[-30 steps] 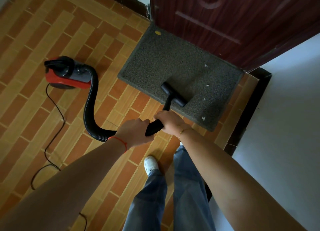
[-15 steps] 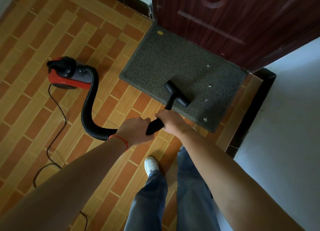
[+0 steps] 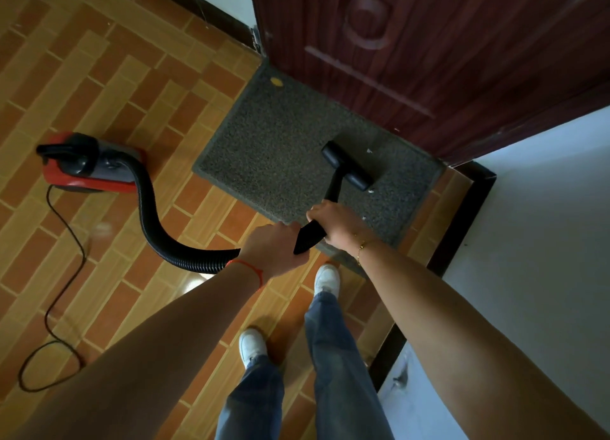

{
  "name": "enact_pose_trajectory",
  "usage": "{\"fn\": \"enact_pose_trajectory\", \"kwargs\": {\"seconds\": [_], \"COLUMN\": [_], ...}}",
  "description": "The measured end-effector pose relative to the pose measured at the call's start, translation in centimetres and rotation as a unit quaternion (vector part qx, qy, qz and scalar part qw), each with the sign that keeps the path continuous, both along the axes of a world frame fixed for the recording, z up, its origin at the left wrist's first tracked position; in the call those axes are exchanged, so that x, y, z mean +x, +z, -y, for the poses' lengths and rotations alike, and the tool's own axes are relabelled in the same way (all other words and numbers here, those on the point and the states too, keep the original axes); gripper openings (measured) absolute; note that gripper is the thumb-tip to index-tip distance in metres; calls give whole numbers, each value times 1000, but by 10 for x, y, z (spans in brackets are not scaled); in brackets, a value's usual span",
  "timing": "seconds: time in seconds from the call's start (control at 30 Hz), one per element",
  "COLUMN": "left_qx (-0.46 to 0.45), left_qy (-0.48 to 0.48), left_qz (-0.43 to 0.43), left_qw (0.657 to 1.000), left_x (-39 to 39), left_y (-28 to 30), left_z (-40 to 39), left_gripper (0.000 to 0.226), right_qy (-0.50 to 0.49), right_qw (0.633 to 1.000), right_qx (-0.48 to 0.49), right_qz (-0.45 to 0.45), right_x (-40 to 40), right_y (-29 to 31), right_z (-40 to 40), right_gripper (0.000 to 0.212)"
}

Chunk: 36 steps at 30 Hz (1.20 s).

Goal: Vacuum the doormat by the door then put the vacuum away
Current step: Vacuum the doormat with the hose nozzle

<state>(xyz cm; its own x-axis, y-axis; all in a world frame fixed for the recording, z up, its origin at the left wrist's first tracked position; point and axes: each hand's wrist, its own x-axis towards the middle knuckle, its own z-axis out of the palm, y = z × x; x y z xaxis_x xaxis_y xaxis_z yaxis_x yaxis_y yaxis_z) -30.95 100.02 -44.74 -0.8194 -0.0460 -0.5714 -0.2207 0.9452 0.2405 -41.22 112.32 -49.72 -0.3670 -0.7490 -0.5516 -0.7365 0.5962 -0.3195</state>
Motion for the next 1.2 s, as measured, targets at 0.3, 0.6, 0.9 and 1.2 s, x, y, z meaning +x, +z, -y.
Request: {"fn": "enact_pose_trajectory", "kwargs": {"seconds": [0.3, 0.6, 0.9, 1.2], "left_qx": [12, 9, 16, -1], "left_qy": [11, 3, 1, 3], "left_qz": [-13, 0, -11, -9], "left_qw": [1000, 1000, 1000, 1000], "left_x": [-93, -137, -129, -78], "left_y": [-8, -16, -16, -5], "left_z": [-26, -36, -28, -4], "left_gripper": [30, 34, 32, 31], "right_qy": [9, 3, -28, -25], "right_qw": [1000, 1000, 1000, 999], "right_qx": [15, 14, -1, -23], "right_qz": [-2, 7, 11, 21], "right_x": [-94, -137, -126, -74], "right_y": [-8, -13, -13, -10], "right_z": [-27, -38, -32, -8], "right_gripper": [24, 26, 19, 14]}}
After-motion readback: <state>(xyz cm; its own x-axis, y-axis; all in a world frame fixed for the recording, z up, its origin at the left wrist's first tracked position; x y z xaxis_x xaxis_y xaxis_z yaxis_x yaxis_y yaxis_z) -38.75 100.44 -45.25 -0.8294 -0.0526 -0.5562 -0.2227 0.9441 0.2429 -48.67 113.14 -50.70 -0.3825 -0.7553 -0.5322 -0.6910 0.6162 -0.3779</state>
